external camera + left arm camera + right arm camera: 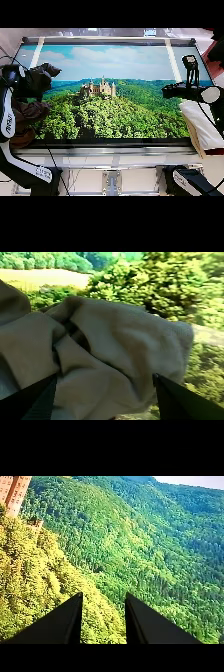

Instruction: Fold the shirts.

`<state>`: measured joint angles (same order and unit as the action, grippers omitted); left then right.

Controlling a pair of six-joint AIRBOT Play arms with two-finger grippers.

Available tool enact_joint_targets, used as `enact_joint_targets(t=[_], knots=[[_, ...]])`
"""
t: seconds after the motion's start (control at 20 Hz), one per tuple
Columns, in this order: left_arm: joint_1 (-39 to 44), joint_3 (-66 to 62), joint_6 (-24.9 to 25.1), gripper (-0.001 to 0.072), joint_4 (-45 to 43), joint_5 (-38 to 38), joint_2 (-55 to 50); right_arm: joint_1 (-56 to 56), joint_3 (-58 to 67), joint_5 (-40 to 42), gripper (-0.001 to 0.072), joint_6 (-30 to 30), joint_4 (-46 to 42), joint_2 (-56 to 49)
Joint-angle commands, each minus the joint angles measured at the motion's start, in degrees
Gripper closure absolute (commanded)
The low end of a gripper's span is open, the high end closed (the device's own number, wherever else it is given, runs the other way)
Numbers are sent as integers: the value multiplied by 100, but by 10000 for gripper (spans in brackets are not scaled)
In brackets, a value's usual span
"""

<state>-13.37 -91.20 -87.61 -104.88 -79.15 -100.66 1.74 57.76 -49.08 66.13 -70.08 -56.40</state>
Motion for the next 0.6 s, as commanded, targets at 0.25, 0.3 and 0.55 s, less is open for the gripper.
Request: enact_joint_targets(t=[0.25,0.3,0.55], knots=[[-463,2,-518,-13,-391,116,-496,-4,-2,39,401,4,680,-2],[-538,2,-514,-13,-317,103,-522,-7,-2,44,401,4,778,-2],[-678,2,-426,326,-7,162,-671,-4,-2,205,402,4,1117,-2]])
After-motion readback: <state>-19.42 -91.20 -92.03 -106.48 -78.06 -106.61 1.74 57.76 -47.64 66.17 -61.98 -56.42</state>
